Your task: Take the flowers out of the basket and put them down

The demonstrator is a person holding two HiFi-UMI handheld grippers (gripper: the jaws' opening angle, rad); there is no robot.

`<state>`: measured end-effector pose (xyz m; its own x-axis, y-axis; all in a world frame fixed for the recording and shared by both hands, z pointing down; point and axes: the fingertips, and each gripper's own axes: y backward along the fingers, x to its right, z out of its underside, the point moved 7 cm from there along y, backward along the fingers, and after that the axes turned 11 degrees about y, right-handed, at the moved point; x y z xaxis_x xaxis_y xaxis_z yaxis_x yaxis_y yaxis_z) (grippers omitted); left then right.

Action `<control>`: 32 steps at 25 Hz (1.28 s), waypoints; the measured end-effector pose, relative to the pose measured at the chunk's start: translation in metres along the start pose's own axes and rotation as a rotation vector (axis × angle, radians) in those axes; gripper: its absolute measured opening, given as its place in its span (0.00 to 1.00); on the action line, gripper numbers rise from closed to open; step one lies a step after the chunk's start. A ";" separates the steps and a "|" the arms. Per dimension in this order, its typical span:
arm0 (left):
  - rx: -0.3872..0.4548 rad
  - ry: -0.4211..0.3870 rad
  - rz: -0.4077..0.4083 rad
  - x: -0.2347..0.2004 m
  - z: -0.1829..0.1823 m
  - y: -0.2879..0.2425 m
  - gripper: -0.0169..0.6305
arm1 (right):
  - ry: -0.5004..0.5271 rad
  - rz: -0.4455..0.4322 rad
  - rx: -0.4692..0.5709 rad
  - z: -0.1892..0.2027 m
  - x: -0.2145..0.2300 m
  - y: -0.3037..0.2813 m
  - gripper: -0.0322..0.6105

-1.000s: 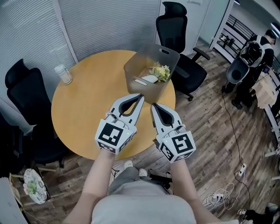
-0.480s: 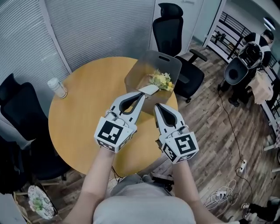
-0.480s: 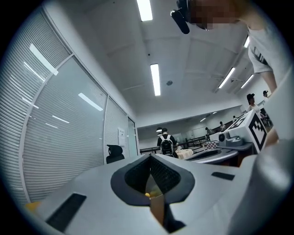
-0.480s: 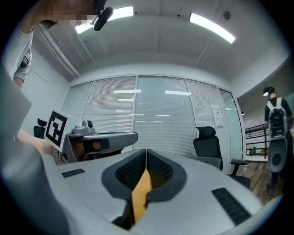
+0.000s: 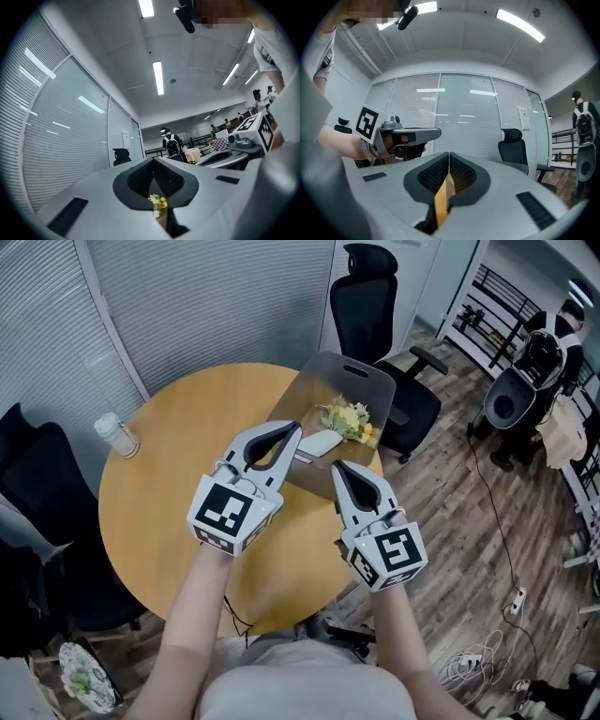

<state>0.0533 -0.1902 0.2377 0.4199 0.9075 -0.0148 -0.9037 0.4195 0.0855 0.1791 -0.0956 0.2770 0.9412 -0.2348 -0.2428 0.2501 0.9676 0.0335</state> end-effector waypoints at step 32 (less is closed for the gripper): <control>-0.418 0.086 0.070 -0.063 0.072 -0.158 0.19 | -0.003 -0.232 -0.002 0.059 0.121 -0.074 0.09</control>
<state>0.1759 -0.3155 0.2968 0.3637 0.9252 -0.1081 -0.8934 0.3136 -0.3217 0.2881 -0.2012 0.3020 0.8595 -0.4510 -0.2405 0.4591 0.8881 -0.0244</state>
